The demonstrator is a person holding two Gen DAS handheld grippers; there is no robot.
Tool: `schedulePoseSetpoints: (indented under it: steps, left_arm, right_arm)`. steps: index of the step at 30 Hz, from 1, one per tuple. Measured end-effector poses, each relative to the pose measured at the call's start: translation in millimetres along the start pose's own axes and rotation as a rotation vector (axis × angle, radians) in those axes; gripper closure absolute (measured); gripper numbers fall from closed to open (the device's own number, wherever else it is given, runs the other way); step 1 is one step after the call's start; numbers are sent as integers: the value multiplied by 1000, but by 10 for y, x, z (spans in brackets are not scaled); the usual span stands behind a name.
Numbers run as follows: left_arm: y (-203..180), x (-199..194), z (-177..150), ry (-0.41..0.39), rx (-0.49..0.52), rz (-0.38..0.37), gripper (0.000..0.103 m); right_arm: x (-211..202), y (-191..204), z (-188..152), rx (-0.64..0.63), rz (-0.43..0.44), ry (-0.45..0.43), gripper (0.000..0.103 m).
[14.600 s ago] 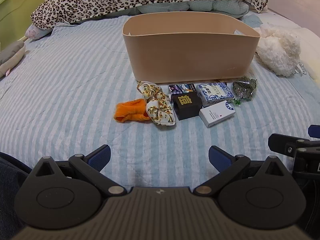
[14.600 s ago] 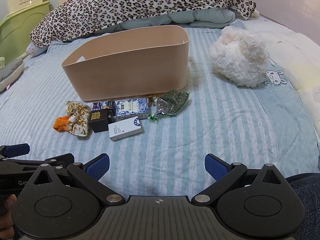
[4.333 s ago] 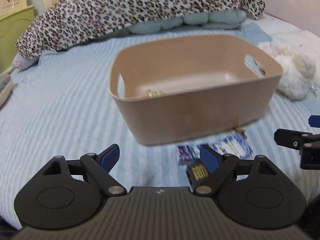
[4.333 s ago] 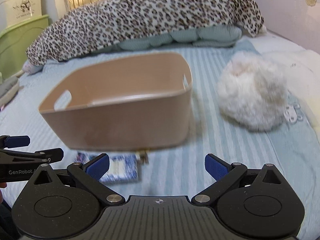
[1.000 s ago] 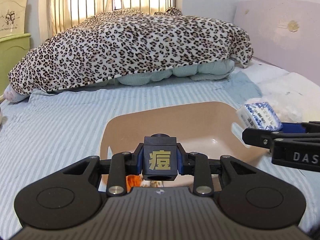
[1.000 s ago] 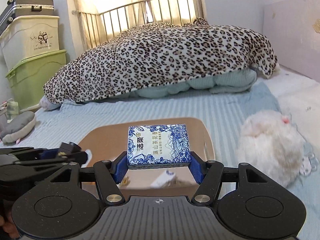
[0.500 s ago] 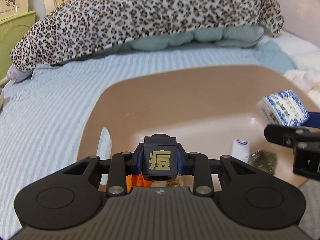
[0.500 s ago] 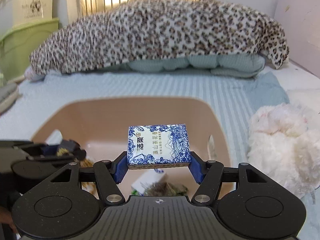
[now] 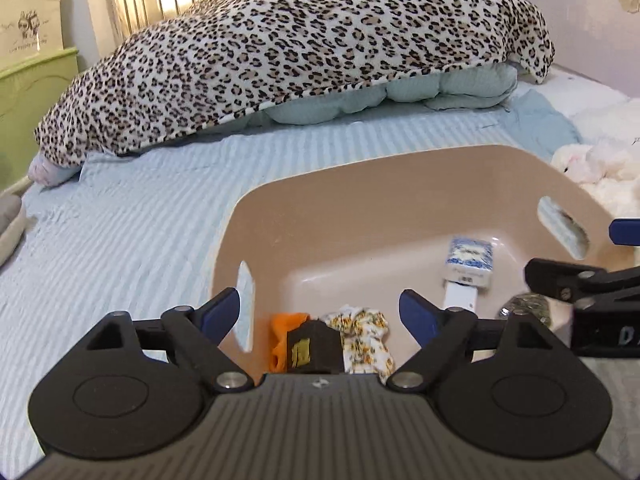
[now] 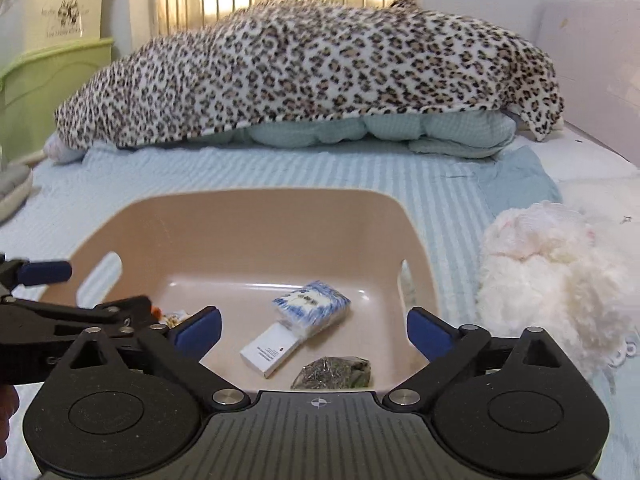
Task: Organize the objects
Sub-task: 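Lift both boxes into the basket and open both grippers, then grasp the purple juice box with the left gripper while the right grasps the keys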
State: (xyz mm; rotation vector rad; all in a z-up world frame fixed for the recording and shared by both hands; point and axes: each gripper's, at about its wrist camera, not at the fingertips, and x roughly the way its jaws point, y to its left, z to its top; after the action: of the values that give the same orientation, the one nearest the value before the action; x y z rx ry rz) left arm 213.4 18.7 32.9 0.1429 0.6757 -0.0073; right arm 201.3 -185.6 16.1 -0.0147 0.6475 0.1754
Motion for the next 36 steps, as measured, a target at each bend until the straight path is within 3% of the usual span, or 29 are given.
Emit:
schedulePoseSetpoints:
  steps: [11,19,28,36]
  left_arm:
    - [109,-454,-210,-30,-10,27,9]
    - [86,-604,-459,24,6,-16,8]
    - [3,-304,-825,187,26,-74,8]
    - [-33,23,-1008,264,32,-116,8]
  right_arm:
    - [-412,-161,-280,17,-2,46,0]
    - [-446,-148,-498,11,2,110,0]
    - [-237,-83,-713,-16,11,217,0]
    - [19,-69,-858,-35,14,297,1]
